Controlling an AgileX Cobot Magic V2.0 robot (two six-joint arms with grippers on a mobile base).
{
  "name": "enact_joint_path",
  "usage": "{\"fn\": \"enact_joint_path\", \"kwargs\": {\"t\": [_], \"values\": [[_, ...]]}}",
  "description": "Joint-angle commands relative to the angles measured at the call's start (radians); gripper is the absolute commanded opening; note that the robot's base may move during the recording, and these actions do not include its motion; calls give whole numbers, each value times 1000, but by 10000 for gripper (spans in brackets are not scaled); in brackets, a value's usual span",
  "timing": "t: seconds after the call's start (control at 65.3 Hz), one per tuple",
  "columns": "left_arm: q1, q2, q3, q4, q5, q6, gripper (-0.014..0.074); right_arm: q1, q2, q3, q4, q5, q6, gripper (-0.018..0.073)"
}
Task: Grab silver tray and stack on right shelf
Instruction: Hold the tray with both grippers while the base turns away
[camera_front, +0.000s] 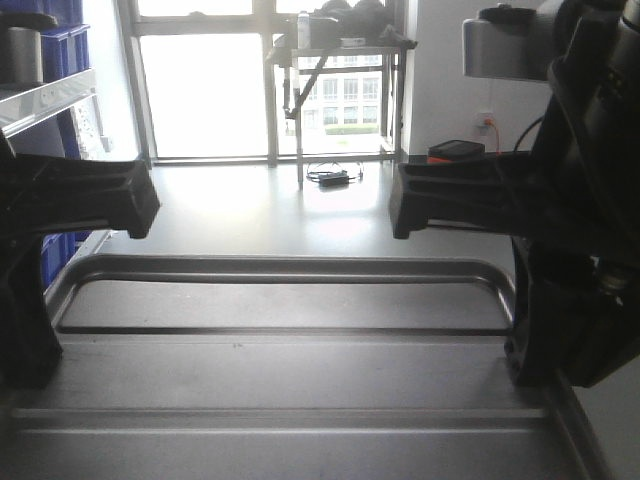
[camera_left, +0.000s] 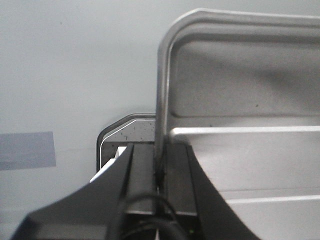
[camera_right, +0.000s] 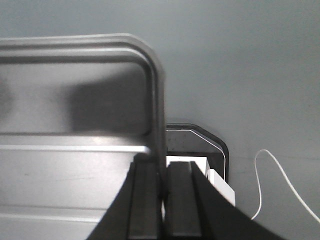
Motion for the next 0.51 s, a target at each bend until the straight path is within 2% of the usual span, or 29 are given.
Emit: {"fn": "enact_joint_path", "kwargs": {"t": [0.0,0.49], "values": [[-10,-25,-21,13,4,0,-100,1,-32,-24,-25,-17,-6,57],[-10,-25,-21,12,4,0,-100,1,-32,-24,-25,-16,-6,57]]}}
